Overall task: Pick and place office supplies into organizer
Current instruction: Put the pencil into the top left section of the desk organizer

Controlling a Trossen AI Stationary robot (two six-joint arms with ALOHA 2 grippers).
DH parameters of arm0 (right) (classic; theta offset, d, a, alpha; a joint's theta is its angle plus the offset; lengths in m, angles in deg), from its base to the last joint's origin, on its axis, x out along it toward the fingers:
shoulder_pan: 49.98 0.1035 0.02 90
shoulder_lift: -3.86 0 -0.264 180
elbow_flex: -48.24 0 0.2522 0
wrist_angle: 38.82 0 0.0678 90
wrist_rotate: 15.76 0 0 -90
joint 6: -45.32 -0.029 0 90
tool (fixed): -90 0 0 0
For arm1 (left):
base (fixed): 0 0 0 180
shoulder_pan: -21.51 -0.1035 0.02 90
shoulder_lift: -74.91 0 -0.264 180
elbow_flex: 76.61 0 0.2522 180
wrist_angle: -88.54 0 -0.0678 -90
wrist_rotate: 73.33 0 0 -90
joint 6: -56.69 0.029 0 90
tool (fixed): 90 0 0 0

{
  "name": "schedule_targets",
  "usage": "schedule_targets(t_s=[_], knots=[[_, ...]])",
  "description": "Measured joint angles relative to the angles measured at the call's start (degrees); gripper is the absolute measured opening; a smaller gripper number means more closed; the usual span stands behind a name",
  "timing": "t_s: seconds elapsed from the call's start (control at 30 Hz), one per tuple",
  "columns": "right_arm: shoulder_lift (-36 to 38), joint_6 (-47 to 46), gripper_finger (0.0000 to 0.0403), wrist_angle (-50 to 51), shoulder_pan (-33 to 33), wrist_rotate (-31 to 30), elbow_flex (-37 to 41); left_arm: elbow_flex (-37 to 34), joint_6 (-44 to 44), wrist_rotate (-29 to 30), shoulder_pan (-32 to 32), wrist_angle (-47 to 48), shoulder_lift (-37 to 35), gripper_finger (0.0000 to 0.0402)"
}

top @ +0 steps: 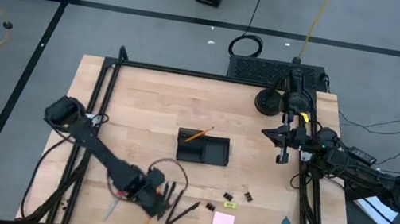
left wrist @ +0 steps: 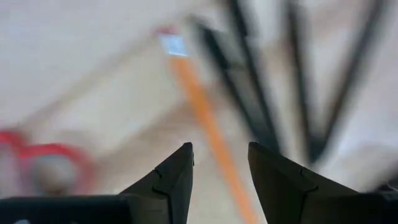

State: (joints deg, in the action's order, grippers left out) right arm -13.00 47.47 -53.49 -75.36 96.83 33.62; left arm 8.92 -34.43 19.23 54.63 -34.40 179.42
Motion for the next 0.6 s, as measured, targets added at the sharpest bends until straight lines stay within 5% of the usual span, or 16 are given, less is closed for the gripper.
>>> schedule_targets(t_s=[0.6], knots=[[-0.5,0.4,0.0,0.2,0.0,0.0,0.0,0.0,5.4,-5.5,-6.2,0.3,1.1,0.0158]])
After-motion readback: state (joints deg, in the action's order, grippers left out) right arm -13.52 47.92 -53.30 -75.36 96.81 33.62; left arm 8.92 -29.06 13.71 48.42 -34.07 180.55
